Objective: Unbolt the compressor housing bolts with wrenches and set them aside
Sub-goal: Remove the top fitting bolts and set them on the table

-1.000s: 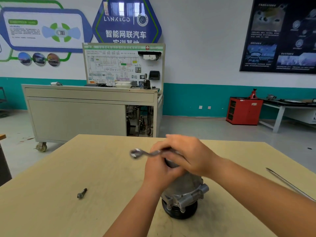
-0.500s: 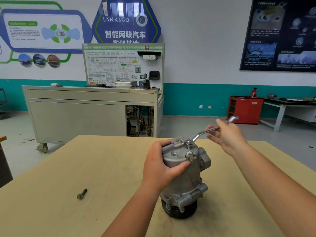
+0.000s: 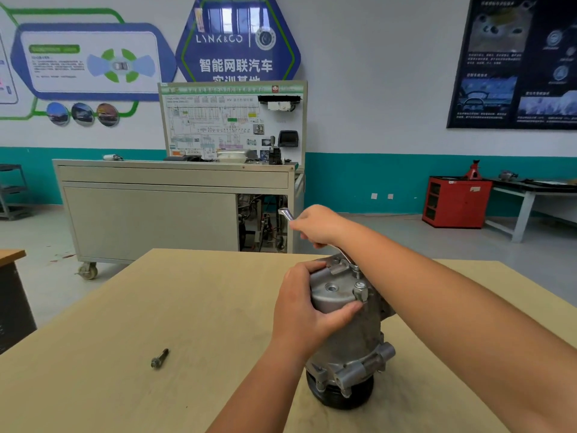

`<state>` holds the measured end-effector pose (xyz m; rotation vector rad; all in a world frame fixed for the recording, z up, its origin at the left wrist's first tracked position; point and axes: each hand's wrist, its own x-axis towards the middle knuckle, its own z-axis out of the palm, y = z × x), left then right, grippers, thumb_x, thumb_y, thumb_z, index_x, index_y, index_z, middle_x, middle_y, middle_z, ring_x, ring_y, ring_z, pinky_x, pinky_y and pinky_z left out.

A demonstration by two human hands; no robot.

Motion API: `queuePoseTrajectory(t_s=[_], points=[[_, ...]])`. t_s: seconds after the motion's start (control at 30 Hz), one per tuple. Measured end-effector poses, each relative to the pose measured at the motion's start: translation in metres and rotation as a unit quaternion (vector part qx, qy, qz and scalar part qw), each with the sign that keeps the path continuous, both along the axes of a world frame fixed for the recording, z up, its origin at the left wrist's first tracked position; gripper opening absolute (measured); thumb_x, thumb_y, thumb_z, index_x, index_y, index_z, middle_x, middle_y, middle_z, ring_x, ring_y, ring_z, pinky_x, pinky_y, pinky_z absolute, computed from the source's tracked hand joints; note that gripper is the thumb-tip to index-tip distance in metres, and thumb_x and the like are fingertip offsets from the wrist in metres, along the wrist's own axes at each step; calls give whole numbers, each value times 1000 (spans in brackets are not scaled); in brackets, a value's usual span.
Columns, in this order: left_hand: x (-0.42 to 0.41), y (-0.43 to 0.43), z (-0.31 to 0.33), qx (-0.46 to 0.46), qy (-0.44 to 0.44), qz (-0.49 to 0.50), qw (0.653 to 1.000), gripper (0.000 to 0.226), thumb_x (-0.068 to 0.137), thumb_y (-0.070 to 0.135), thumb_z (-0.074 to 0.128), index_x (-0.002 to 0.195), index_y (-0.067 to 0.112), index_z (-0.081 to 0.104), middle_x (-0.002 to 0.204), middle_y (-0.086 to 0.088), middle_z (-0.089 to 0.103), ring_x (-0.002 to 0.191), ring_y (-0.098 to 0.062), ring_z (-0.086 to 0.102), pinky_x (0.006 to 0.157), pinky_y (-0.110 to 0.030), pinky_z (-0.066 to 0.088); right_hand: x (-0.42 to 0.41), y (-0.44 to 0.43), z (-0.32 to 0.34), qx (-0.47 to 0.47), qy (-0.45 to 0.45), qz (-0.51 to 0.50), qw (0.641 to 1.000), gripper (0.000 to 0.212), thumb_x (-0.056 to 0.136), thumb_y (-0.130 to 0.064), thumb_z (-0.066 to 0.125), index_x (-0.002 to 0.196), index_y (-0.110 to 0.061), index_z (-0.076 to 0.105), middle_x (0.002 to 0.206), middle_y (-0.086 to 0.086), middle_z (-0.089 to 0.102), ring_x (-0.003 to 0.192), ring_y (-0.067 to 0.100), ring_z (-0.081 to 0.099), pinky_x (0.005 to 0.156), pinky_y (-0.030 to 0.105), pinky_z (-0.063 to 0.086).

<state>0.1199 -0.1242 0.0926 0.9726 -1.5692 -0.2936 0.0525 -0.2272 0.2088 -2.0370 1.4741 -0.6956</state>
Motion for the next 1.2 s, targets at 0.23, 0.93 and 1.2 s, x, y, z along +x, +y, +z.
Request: queuePoseTrajectory(t_s=[0.23, 0.93, 1.2], points=[[0, -1, 0, 9, 7, -3, 1000, 66, 54, 57, 71, 111, 31, 49, 110, 3, 60, 104, -11, 58, 87, -37, 51, 13, 49, 7, -211, 156, 229, 937, 24, 88, -29, 63, 100, -9, 67, 70, -6, 55, 62, 8, 46, 57, 24, 36], [-1, 4, 2, 47, 3, 8, 999, 68, 53, 55, 74, 111, 30, 49, 113, 6, 59, 106, -10, 57, 90, -38, 51, -152, 170, -22, -198, -236, 30, 951, 40, 83, -49, 45, 74, -18, 68, 75, 5, 70, 60, 10, 62, 44, 11, 35], [0, 7, 3, 41, -5, 6, 999, 68, 56, 58, 71, 112, 27, 50, 113, 5, 59, 106, -12, 57, 90, -40, 51, -160, 158, -33, -116, -402, -30, 908, 49, 78, -49, 42, 87, -9, 69, 75, 12, 73, 65, 15, 69, 41, 15, 37]])
